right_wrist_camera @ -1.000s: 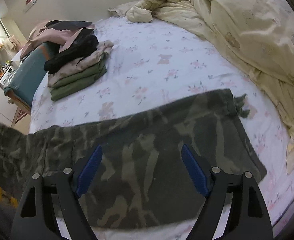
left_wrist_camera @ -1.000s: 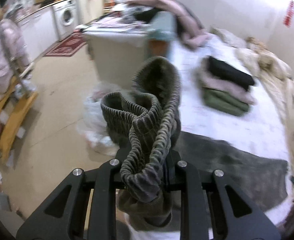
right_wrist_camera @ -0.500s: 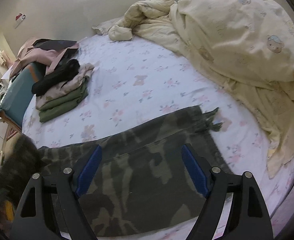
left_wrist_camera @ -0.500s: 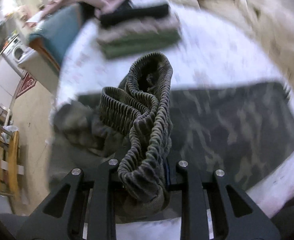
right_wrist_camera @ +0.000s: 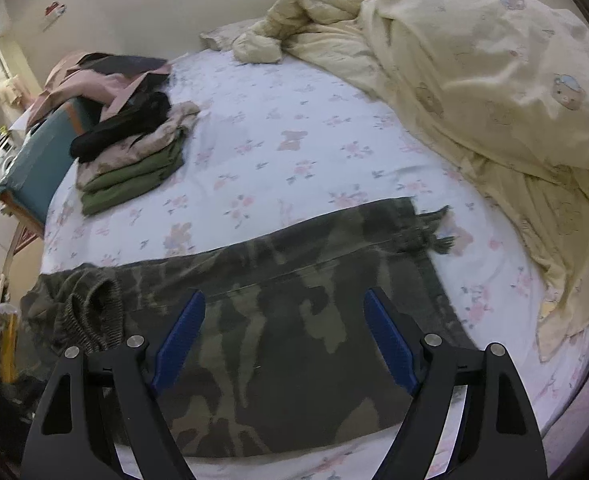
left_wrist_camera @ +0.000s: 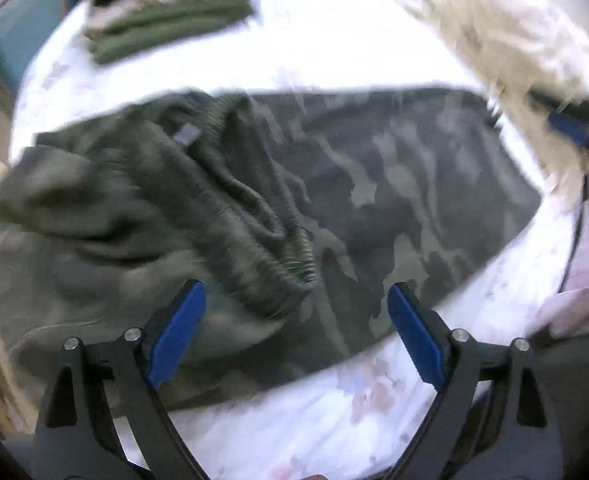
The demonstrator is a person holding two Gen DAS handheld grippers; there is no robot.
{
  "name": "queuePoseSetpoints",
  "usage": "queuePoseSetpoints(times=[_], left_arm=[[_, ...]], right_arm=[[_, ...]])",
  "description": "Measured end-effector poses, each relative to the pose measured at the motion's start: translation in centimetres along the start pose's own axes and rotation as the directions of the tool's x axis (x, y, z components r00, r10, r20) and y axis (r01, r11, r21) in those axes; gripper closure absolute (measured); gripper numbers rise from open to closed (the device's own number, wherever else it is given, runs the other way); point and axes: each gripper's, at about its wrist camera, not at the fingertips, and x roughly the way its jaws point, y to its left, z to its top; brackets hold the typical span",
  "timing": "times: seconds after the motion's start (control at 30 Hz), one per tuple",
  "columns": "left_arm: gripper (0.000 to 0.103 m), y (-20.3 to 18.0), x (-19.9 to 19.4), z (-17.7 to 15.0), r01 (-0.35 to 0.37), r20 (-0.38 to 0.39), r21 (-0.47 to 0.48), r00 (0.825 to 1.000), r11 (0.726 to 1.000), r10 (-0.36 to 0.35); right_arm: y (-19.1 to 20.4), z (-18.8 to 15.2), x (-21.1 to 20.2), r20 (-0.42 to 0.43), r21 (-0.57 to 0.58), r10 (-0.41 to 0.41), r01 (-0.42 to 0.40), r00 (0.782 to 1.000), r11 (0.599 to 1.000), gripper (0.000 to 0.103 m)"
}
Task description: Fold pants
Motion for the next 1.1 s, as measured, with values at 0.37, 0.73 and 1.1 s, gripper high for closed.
queuePoseSetpoints(times=[0.37, 0.73, 1.1], left_arm=[[0.013, 19.2, -5.7, 2.6, -0.322, -0.015, -0.097, 0.947, 0.942, 0.322], [0.013, 23.3, -2.2, 3.6, -0.319, -0.074, -0.088, 0.947, 0.944, 0.313], [0.013, 27.7, -3.5, 3.8, -0.351, -0.058, -0.210, 0.936, 0.913, 0.347]], right_arm=[[9.4, -2.5, 3.3, -0.156, -0.052, 0.352, -0.363, 0.923, 0.930, 0.024], [22.4, -2.7, 8.5, -0.320, -0.262, 0.434, -0.519, 0.842, 0.814, 0.048], [29.8, -2.8, 16.2, -0.440, -0.375, 0.340, -0.514, 0.831, 0.771, 0.092]])
